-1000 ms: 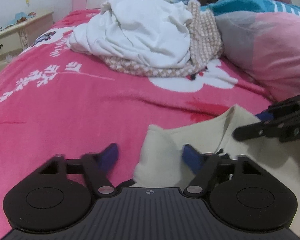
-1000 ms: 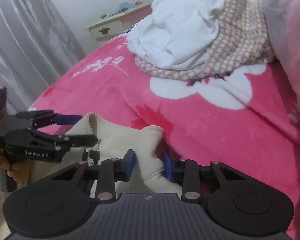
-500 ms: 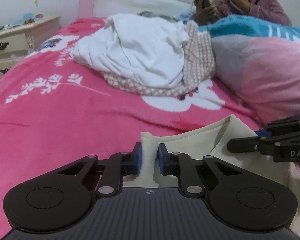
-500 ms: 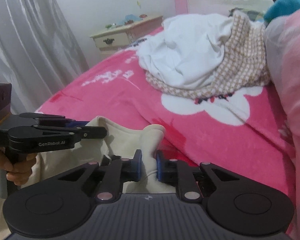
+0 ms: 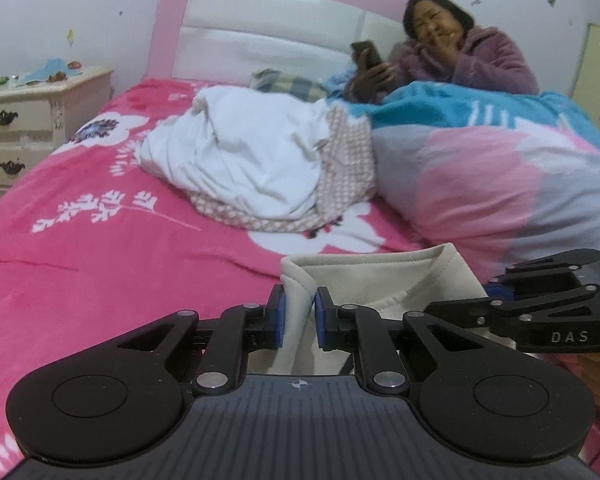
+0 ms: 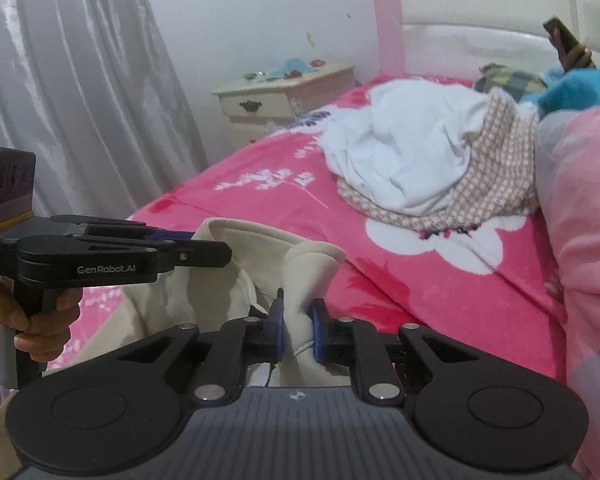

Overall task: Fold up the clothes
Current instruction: 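Lift the pinched collar with the right gripper while the left gripper pinches the hood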

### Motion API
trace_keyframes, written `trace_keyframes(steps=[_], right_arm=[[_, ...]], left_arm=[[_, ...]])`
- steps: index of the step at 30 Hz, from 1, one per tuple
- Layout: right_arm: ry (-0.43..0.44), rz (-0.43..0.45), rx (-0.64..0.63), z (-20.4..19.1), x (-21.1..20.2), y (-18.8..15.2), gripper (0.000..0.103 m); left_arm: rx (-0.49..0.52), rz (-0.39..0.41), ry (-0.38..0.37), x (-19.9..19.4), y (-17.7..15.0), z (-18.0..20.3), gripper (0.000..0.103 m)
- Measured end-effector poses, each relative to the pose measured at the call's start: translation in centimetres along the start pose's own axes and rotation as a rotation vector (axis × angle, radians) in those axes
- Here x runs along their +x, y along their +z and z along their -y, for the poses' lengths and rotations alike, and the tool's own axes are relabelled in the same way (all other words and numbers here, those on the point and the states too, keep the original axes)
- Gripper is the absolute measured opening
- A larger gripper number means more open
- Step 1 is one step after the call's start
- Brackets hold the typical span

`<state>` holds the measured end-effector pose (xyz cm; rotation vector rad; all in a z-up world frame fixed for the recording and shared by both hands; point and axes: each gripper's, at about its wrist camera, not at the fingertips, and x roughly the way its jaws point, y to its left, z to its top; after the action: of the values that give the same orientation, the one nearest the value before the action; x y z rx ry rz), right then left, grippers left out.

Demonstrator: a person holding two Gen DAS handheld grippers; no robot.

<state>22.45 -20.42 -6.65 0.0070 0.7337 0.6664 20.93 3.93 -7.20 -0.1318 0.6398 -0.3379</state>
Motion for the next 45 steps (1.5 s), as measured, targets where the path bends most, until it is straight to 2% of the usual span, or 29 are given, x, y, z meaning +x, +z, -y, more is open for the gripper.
trace_keyframes(steps=[9,24,33,40,45], right_arm=[[0.046,0.036,-0.047,-3.9,-5.3,-1.2,0.015],[0.081,0.044,-0.06,-10.5,-13.0,-7.7,0.015],[0.069,0.066,-0.023,-14.2,-17.0,-13.9,0.015],[0.051,0.051,-0.086,-17.1,-18.2,-19.8,0.015],[0.048,0.075,-0.146,-18.8,-19.0,-23.6,0.015]], left_arm=[[-0.005,0.025,-0.068,-6.3,-1.4,1.4,0.013],[0.042,0.042,-0.155,-16.9,-7.5,5.4,0.013],[0.111,0.021,-0.192,-21.7,-13.1,7.8,0.013],[0.163,-0.046,-0.22,-22.7,-17.7,9.1,0.013],[0.207,-0.096,-0.23,-23.2,-20.8,9.6,0.013]])
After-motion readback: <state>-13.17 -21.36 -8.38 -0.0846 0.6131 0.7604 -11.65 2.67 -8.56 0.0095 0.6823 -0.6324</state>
